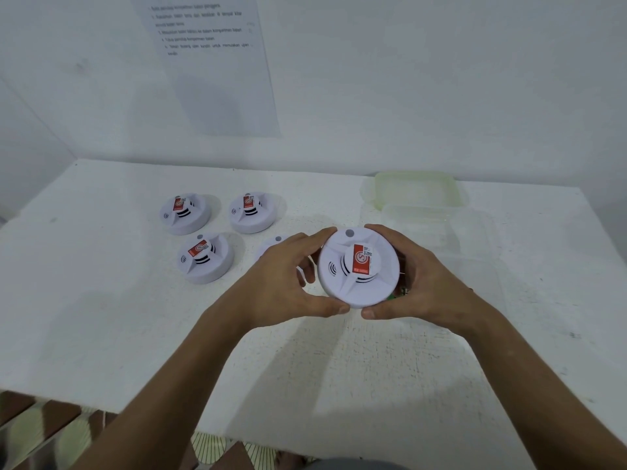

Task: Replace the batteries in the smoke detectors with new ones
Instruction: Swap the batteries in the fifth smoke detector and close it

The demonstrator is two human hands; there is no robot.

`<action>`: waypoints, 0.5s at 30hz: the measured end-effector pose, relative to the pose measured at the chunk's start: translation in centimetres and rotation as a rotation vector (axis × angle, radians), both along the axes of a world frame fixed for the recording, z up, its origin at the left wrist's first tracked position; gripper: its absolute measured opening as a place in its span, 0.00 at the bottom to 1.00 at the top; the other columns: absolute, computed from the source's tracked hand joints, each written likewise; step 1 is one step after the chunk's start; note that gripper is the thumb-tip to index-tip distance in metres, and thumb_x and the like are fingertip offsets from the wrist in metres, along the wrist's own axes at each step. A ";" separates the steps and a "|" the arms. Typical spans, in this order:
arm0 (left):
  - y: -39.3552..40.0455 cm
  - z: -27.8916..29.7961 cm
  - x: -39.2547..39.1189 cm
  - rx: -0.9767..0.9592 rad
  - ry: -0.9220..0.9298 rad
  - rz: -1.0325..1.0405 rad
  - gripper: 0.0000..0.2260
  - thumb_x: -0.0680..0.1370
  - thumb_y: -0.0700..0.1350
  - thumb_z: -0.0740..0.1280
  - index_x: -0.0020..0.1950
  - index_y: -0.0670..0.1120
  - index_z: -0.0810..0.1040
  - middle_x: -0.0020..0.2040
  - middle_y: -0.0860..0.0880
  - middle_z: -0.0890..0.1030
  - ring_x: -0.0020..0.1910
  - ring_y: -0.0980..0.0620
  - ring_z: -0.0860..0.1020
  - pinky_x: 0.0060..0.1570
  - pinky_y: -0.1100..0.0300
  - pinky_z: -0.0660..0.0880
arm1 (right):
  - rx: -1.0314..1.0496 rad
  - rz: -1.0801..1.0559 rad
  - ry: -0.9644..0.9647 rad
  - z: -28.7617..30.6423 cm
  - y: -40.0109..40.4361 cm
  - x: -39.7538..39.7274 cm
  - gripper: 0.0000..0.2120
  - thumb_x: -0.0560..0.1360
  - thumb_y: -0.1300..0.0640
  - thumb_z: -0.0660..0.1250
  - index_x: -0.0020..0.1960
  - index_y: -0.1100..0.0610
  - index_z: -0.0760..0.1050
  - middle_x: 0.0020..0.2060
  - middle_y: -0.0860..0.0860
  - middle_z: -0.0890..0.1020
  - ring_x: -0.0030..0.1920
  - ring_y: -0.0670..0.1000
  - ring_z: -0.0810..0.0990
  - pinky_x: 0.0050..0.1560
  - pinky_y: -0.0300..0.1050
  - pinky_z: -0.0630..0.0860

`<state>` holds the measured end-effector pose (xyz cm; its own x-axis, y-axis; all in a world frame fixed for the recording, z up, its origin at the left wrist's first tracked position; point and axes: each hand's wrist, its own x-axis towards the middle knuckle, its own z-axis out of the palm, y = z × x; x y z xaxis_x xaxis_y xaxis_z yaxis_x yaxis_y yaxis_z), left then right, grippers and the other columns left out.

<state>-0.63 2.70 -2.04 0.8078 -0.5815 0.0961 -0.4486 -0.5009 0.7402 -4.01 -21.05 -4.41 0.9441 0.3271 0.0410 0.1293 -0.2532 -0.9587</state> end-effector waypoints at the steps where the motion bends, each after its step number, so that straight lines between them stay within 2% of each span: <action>1: 0.0 0.0 0.0 -0.004 0.000 -0.001 0.33 0.63 0.63 0.75 0.64 0.75 0.63 0.52 0.60 0.77 0.46 0.53 0.77 0.43 0.61 0.79 | -0.002 -0.001 -0.002 0.0 0.0 0.0 0.46 0.61 0.62 0.83 0.73 0.47 0.65 0.64 0.42 0.77 0.65 0.48 0.76 0.61 0.48 0.79; 9: 0.0 -0.1 0.1 -0.008 0.002 0.011 0.35 0.63 0.63 0.75 0.65 0.74 0.62 0.53 0.60 0.77 0.46 0.54 0.77 0.43 0.60 0.80 | -0.018 -0.012 0.003 0.2 0.0 0.0 0.46 0.61 0.62 0.83 0.72 0.43 0.65 0.63 0.39 0.77 0.65 0.46 0.76 0.61 0.49 0.79; 15: 0.1 -0.3 0.1 -0.018 0.014 0.021 0.36 0.63 0.65 0.74 0.67 0.73 0.62 0.53 0.59 0.77 0.46 0.53 0.78 0.43 0.58 0.80 | 0.000 -0.005 0.011 0.5 0.1 -0.2 0.47 0.61 0.65 0.83 0.73 0.47 0.65 0.64 0.41 0.77 0.65 0.47 0.76 0.61 0.52 0.79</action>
<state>-0.55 2.76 -2.30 0.8212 -0.5627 0.0950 -0.4276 -0.4965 0.7554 -4.18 -20.96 -3.96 0.9460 0.3228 0.0306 0.1176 -0.2537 -0.9601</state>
